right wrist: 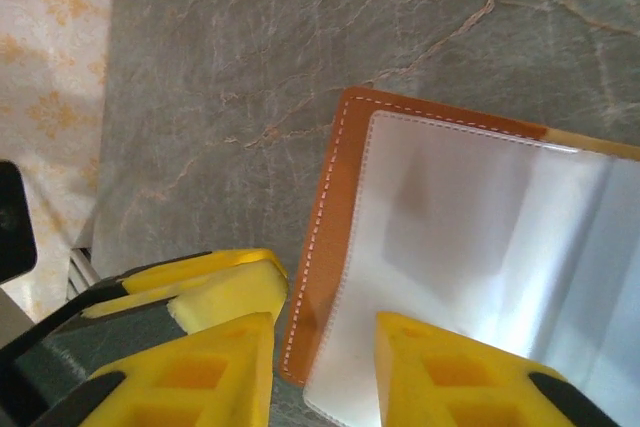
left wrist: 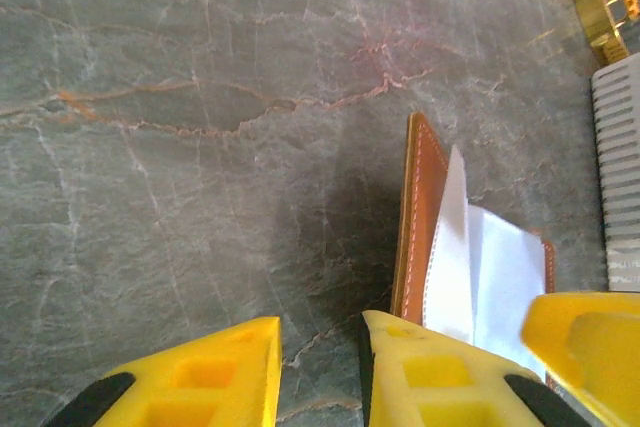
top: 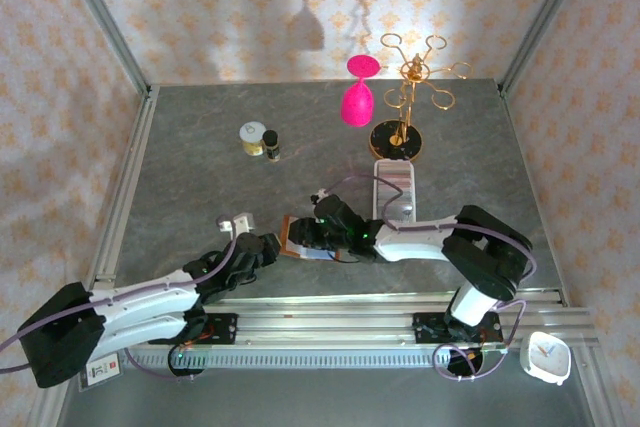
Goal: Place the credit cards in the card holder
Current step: Flip over the card slot on the card holder, then move the card holder to the bottom-center of the table.
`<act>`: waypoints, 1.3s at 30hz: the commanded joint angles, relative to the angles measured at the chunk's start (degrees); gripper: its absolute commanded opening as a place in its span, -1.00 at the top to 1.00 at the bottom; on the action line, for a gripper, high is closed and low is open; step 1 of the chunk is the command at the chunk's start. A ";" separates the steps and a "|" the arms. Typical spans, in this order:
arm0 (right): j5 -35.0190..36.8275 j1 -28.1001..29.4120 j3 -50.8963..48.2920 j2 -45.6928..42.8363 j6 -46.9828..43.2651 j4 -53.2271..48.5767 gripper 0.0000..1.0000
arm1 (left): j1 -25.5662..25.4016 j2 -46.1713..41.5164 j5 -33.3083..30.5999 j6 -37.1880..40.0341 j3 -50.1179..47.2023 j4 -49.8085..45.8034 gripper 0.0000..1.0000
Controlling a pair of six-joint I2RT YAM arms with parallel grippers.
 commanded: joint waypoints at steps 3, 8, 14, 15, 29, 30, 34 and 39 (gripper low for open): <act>-1.48 0.37 3.31 2.75 0.28 3.21 0.17 | 0.44 -3.84 -4.50 0.03 -0.53 -6.98 0.33; 0.17 0.32 3.60 1.81 -0.13 2.34 0.20 | 0.46 -6.48 -5.83 0.87 0.13 -9.47 0.20; 6.46 0.37 1.66 -4.73 -2.71 -1.12 0.26 | 0.45 -7.23 -6.42 3.45 2.58 -11.15 -0.08; 7.60 0.34 0.82 -6.38 -3.27 -1.27 0.26 | 0.47 -7.14 -6.69 4.05 3.29 -11.74 -0.12; 28.08 0.37 -8.66 -35.40 -11.81 -11.72 0.24 | 0.55 -8.54 -4.39 7.57 11.02 -12.38 -0.32; 30.22 0.37 -9.22 -37.49 -11.47 -13.42 0.23 | 0.55 -8.41 -3.40 7.72 11.15 -11.37 -0.32; 36.77 0.26 -10.54 -43.56 -11.90 -20.61 0.21 | 0.42 -7.31 1.19 8.87 11.20 -6.86 -0.31; 40.52 0.28 -9.10 -47.63 -19.19 -25.84 0.08 | 0.39 -4.43 3.87 11.33 12.46 -5.02 -0.28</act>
